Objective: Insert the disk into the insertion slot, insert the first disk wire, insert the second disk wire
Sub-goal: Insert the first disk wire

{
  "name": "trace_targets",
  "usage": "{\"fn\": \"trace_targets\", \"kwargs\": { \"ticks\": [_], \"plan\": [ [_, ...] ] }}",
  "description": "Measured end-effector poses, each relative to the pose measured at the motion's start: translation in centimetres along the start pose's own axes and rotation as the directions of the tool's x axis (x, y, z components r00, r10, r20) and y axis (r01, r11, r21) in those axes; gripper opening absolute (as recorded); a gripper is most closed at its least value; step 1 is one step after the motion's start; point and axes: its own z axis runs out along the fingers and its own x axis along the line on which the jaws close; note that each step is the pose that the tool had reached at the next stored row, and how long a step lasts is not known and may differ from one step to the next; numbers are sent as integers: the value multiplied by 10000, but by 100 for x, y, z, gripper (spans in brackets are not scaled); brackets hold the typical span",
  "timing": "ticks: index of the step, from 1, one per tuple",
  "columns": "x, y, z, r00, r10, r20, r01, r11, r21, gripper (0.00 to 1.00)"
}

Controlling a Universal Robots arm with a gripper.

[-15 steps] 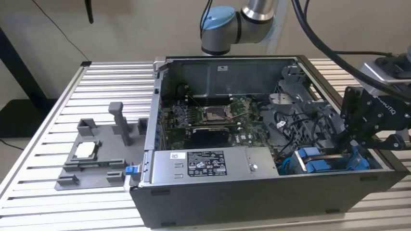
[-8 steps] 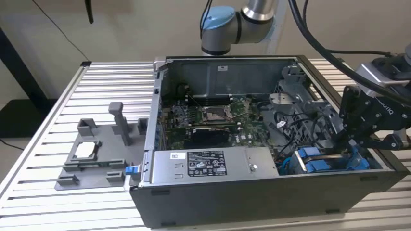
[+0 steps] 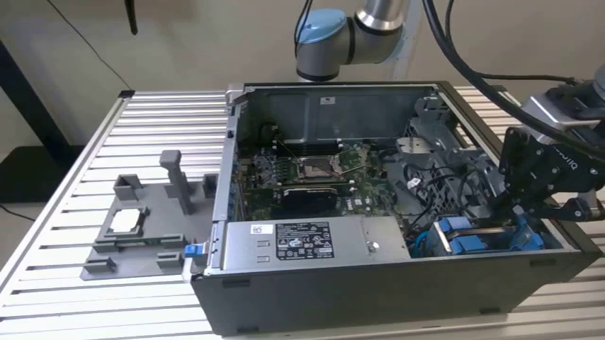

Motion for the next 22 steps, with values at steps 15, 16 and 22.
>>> {"fn": "trace_targets", "kwargs": {
  "ticks": [15, 16, 22],
  "plan": [
    [20, 3, 6, 9975, 694, 102, -695, 9975, 87, 33],
    [15, 9, -34, 9975, 695, 102, -696, 9975, 88, 33],
    [0, 47, -128, 9975, 689, 152, -691, 9976, 88, 33]
  ]
}}
